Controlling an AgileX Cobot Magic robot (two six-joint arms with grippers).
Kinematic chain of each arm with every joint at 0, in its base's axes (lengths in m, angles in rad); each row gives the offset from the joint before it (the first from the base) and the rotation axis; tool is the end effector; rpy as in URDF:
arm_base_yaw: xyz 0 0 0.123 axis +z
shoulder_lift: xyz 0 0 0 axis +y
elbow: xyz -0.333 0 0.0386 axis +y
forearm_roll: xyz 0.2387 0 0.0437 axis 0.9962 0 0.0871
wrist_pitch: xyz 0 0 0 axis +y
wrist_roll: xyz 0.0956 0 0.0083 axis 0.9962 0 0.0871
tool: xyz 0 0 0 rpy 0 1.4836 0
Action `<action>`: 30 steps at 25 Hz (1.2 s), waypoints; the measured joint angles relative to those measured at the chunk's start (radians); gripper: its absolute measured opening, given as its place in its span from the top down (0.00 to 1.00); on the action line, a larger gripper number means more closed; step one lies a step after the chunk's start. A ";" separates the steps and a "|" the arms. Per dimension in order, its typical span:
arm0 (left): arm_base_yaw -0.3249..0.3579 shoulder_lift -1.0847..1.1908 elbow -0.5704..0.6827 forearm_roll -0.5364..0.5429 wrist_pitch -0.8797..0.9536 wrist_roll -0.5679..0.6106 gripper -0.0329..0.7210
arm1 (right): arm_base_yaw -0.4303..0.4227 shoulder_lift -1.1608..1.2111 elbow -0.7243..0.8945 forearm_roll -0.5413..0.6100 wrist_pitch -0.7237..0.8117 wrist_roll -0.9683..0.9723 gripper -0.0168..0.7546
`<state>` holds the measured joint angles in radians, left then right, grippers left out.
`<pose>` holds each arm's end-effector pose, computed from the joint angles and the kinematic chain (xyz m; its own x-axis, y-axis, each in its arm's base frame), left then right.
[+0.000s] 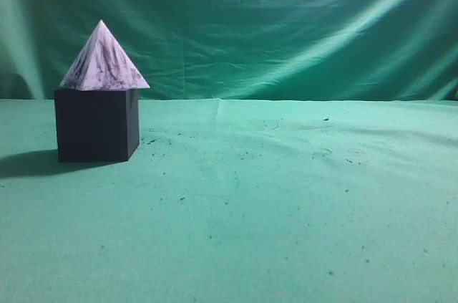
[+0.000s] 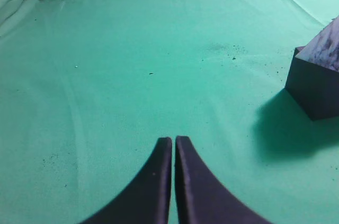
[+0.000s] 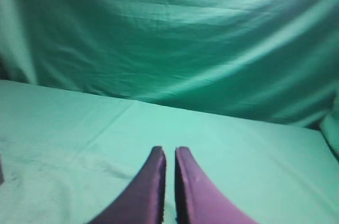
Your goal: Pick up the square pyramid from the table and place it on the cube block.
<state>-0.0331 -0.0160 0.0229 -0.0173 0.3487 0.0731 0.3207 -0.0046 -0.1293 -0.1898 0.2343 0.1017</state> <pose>-0.0021 -0.0005 0.1728 -0.2624 0.0655 -0.9627 0.0538 0.9971 0.0532 -0.0049 -0.0061 0.2343 0.0140 -0.0827 -0.9965 -0.2731 0.9584 -0.0833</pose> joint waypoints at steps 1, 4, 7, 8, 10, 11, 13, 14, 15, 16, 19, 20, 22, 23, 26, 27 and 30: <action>0.000 0.000 0.000 0.000 0.000 0.000 0.96 | -0.025 -0.004 0.041 0.008 -0.030 0.000 0.89; 0.000 0.000 0.000 0.000 0.000 0.000 0.96 | -0.092 -0.004 0.135 0.041 -0.069 0.000 0.89; 0.000 0.000 0.000 0.000 0.000 0.000 0.96 | -0.158 -0.004 0.155 0.097 -0.043 0.002 0.89; 0.000 0.000 0.000 0.000 0.000 0.000 0.96 | -0.180 -0.004 0.155 0.113 -0.025 0.002 0.89; 0.000 0.000 0.000 0.000 0.000 0.000 0.96 | -0.213 -0.004 0.156 0.126 0.005 0.002 0.89; 0.000 0.000 0.000 0.000 0.000 0.000 0.96 | -0.222 -0.004 0.156 0.127 0.023 0.002 0.89; 0.000 0.000 0.000 0.000 0.000 0.000 0.96 | -0.231 -0.004 0.156 0.132 0.067 0.002 0.89; 0.000 0.000 0.000 0.000 0.000 0.000 0.96 | -0.231 -0.004 0.156 0.133 0.098 0.002 0.89; 0.000 0.000 0.000 0.000 0.000 0.000 0.96 | -0.233 -0.004 0.158 0.134 0.123 0.002 0.89; 0.000 0.000 0.000 0.000 0.000 0.000 0.96 | -0.233 -0.004 0.158 0.136 0.135 0.000 0.89; 0.000 0.000 0.000 0.000 0.000 0.000 0.96 | -0.233 -0.004 0.158 0.138 0.148 0.000 0.89; 0.000 0.000 0.000 0.000 0.000 0.000 0.96 | -0.233 -0.004 0.158 0.139 0.148 0.000 0.89; 0.000 0.000 0.000 0.000 0.000 0.000 0.96 | -0.233 -0.004 0.158 0.140 0.148 0.000 0.89; 0.000 0.000 0.000 0.000 0.000 0.000 0.96 | -0.233 -0.004 0.158 0.140 0.148 0.000 0.89; 0.000 0.000 0.000 0.000 0.000 0.000 0.96 | -0.233 -0.004 0.158 0.140 0.148 0.000 0.89; 0.000 0.000 0.000 0.000 0.000 0.000 0.96 | -0.233 -0.004 0.158 0.140 0.148 0.000 0.89; 0.000 0.000 0.000 0.000 0.000 0.000 0.96 | -0.233 -0.004 0.158 0.140 0.148 0.000 0.89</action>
<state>-0.0331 -0.0160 0.0229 -0.0173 0.3487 0.0731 0.0880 -0.0090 0.0282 -0.0496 0.3823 0.1017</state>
